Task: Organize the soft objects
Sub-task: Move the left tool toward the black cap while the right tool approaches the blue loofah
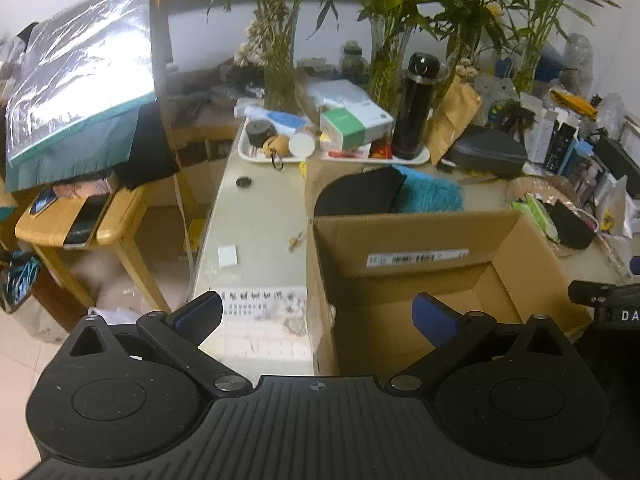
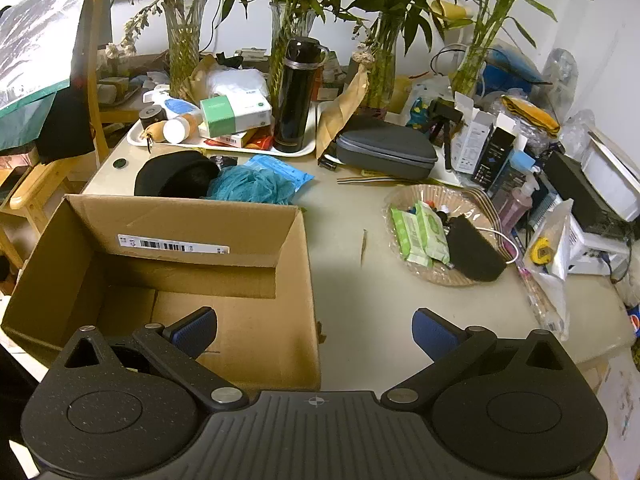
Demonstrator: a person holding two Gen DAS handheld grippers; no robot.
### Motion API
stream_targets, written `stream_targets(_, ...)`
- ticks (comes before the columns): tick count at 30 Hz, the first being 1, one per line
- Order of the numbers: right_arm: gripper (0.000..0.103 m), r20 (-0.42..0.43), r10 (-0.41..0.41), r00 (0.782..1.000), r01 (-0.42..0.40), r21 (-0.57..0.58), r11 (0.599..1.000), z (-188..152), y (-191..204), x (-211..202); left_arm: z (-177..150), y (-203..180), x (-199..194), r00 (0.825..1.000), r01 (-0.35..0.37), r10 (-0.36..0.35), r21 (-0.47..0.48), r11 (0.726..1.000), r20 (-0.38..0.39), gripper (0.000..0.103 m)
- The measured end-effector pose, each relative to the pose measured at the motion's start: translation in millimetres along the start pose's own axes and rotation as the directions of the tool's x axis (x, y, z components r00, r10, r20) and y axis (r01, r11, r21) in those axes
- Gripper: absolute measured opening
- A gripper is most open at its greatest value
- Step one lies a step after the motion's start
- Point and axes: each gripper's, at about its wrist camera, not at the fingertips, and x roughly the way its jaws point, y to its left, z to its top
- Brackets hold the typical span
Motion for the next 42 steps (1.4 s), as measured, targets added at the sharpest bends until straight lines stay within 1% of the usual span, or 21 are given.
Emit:
stream_targets(5,0.103,-0.021,0.018,1.000,-0.018,0.002,1.000,6,-4,11,7,2,9,0.999,0.050,-0.050,0.003,0.999,0.003,0.103)
stream_targets(10,0.103,-0.033,0.026,0.999,-0.025,0.010,1.000,15,-10,21,14,8,19,0.997,0.082,-0.082,-0.001,0.997,0.011,0.103)
stream_targets(17,0.103,-0.035,0.010,0.999,-0.009,0.017,1.000,27,-18,32,25,14,31,0.998,0.060,-0.060,0.025,0.998,0.006,0.103)
stream_targets(27,0.103,0.003,-0.021,1.000,0.021,0.001,1.000,46,-26,42,45,28,41,0.999,0.044,-0.044,0.010,0.999,0.028,0.103)
stream_targets(36,0.103,0.036,-0.049,0.998,0.050,-0.023,0.998,61,-26,41,52,25,40,0.997,0.050,-0.052,0.042,0.998,0.049,0.103)
stream_targets(42,0.103,0.054,-0.046,0.997,0.049,-0.046,0.998,65,-23,39,55,19,37,0.996,0.042,-0.048,0.076,0.996,0.076,0.103)
